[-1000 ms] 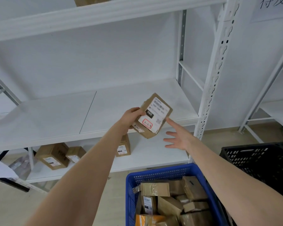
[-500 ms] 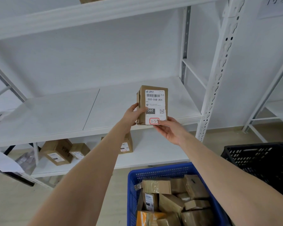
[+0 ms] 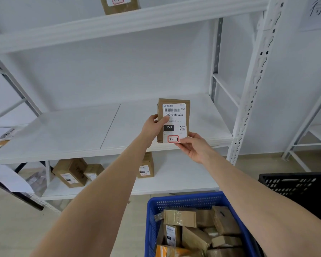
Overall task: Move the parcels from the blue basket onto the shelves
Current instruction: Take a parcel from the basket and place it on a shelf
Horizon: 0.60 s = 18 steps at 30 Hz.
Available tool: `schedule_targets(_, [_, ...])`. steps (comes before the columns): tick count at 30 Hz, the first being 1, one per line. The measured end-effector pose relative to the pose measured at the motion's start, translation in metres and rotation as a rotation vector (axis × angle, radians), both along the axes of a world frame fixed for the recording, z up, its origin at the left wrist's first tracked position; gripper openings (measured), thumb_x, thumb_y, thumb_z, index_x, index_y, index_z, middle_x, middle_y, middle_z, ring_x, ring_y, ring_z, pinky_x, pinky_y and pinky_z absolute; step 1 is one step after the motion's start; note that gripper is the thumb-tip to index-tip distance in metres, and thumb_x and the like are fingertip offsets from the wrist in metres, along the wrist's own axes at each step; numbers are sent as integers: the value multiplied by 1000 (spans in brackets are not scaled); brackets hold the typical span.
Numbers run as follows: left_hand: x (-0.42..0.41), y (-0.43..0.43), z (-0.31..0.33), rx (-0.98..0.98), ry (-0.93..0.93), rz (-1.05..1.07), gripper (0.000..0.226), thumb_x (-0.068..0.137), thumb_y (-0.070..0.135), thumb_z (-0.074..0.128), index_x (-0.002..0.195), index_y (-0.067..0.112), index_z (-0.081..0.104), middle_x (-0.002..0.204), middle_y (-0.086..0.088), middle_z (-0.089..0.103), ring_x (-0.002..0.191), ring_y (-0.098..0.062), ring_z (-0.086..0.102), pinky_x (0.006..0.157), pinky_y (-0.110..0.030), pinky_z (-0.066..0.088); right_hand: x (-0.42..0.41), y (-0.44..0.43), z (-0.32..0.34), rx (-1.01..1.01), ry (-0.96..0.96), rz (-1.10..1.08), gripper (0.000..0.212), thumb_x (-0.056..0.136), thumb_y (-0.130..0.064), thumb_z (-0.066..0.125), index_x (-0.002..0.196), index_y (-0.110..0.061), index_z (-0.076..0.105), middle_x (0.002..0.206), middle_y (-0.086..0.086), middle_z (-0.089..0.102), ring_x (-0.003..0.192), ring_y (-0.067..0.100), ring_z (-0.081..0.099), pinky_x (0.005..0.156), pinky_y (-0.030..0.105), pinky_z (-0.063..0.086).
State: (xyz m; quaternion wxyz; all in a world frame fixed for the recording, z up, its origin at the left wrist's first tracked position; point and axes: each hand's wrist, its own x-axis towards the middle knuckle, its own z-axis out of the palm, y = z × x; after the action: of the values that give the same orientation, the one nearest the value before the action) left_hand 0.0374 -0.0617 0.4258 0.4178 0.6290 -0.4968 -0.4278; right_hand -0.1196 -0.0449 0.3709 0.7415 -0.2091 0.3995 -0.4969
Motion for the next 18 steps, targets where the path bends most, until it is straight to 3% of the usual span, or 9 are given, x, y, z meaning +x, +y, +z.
schedule_targets(3, [7, 0, 8, -9, -11, 23, 60, 89, 43, 60, 140, 17, 40, 123, -6, 63, 108, -24, 62, 96, -43, 50, 7, -3, 7, -13, 26, 10, 42, 82, 21, 52, 115, -5, 51, 86, 18, 71, 74, 27, 71, 71, 33, 60])
schedule_targets(8, [28, -5, 33, -101, -96, 76, 58, 85, 50, 61, 130, 13, 53, 122, -2, 64, 111, -22, 60, 99, -42, 47, 26, -8, 32, -39, 25, 23, 39, 83, 21, 51, 110, -7, 53, 86, 18, 71, 77, 28, 70, 59, 30, 60])
schedule_targets(11, [40, -8, 59, -181, -131, 90, 56, 85, 48, 63, 127, 12, 57, 121, -1, 65, 113, -20, 59, 99, -37, 45, 38, -10, 53, -81, 18, 26, 38, 83, 21, 51, 108, -8, 53, 91, 20, 71, 83, 29, 70, 61, 30, 60])
schedule_targets(15, [56, -7, 106, -323, -185, 48, 73, 86, 43, 65, 147, 22, 31, 131, -5, 56, 119, -22, 55, 101, -39, 44, 51, -13, 88, -164, 37, 3, 38, 84, 20, 51, 108, -9, 53, 97, 20, 70, 89, 30, 69, 71, 32, 61])
schedule_targets(18, [68, -2, 143, -440, -241, -13, 75, 88, 39, 63, 149, 31, 20, 131, -7, 56, 121, -22, 54, 100, -36, 44, 61, -11, 119, -228, 33, -30, 38, 84, 20, 51, 107, -9, 54, 97, 20, 70, 88, 29, 69, 75, 33, 60])
